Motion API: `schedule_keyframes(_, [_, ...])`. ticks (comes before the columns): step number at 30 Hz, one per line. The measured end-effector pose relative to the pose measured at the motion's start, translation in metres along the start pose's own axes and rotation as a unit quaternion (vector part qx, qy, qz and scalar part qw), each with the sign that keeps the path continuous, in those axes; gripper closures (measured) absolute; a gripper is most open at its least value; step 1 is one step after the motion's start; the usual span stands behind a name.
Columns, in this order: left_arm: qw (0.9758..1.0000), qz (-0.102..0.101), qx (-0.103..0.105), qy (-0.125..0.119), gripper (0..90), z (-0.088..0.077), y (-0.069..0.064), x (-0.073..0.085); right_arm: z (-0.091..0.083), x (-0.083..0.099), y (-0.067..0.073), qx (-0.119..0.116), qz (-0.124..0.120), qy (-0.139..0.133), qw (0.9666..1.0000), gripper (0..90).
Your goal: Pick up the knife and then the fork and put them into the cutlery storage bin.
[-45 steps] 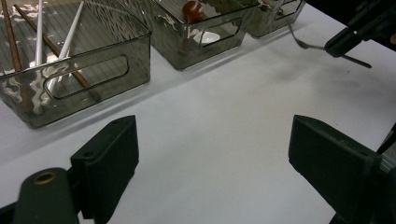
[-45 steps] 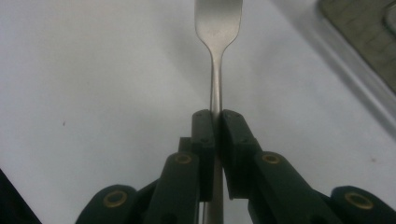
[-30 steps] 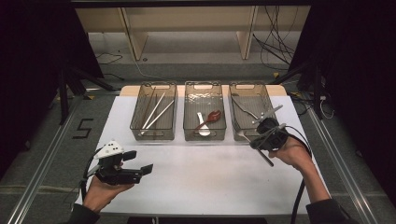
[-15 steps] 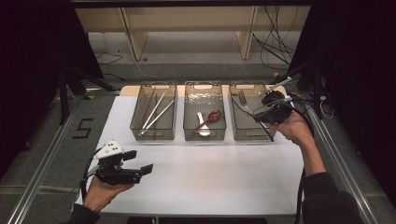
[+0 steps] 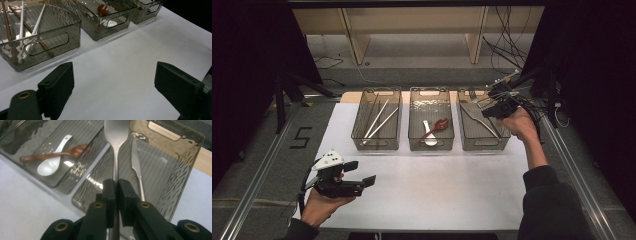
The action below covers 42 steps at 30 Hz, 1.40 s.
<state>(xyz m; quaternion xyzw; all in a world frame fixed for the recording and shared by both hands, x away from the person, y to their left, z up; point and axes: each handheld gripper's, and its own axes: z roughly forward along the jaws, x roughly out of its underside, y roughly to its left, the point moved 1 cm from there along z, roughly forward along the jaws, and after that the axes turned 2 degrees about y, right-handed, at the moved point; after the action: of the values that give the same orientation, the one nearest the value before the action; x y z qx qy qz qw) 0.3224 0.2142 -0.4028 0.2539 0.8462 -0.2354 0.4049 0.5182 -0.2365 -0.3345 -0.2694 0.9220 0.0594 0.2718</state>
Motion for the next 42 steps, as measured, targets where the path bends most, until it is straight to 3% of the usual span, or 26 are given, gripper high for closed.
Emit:
schedule_keyframes(11, [1.0000,0.004,0.001,0.001,15.5,-0.001,0.000,0.000,0.018,-0.010,-0.008,0.024,0.024,0.001,0.9994,84.8])
schedule_keyframes(22, [1.0000,0.004,0.002,0.001,15.6,0.000,-0.001,-0.001,0.028,-0.013,-0.012,0.044,0.032,0.000,0.9985,84.7])
schedule_keyframes(42, [1.0000,0.005,0.003,0.002,15.6,0.000,-0.001,0.000,0.047,-0.004,-0.014,0.049,0.050,0.000,0.9975,84.6])
